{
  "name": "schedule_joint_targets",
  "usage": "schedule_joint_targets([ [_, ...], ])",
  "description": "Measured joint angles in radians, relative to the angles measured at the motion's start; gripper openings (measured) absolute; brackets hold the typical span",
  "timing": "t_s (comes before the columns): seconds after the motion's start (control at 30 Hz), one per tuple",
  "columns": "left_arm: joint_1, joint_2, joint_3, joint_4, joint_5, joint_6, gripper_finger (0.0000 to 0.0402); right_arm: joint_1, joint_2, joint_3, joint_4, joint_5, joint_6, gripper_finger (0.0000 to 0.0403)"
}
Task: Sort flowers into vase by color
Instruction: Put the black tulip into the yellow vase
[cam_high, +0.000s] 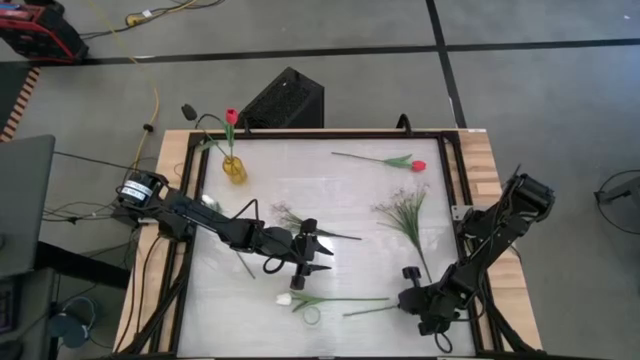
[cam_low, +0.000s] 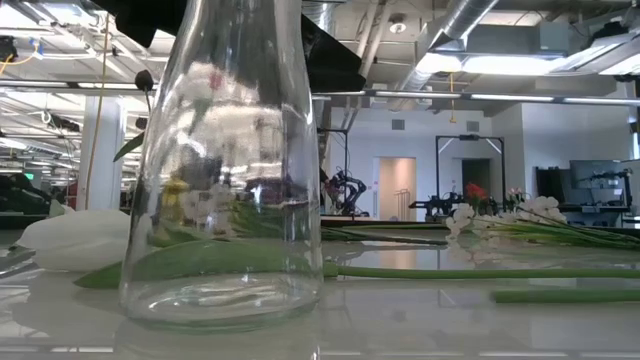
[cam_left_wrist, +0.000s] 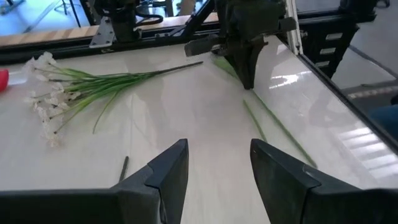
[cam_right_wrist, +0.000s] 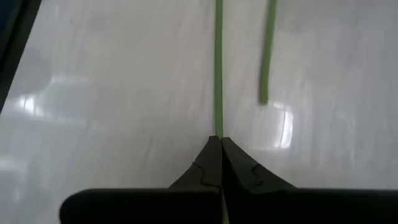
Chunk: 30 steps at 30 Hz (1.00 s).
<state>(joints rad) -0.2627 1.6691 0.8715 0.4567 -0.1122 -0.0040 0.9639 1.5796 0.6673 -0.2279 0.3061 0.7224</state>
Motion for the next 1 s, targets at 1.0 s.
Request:
schedule_joint_targets([
  [1.0,0.172,0.0,0.0,0.082,0.205,-0.711,0.0162,-0.525,-0.264,0.076,0.261,0.371,-1.578,0.0019],
])
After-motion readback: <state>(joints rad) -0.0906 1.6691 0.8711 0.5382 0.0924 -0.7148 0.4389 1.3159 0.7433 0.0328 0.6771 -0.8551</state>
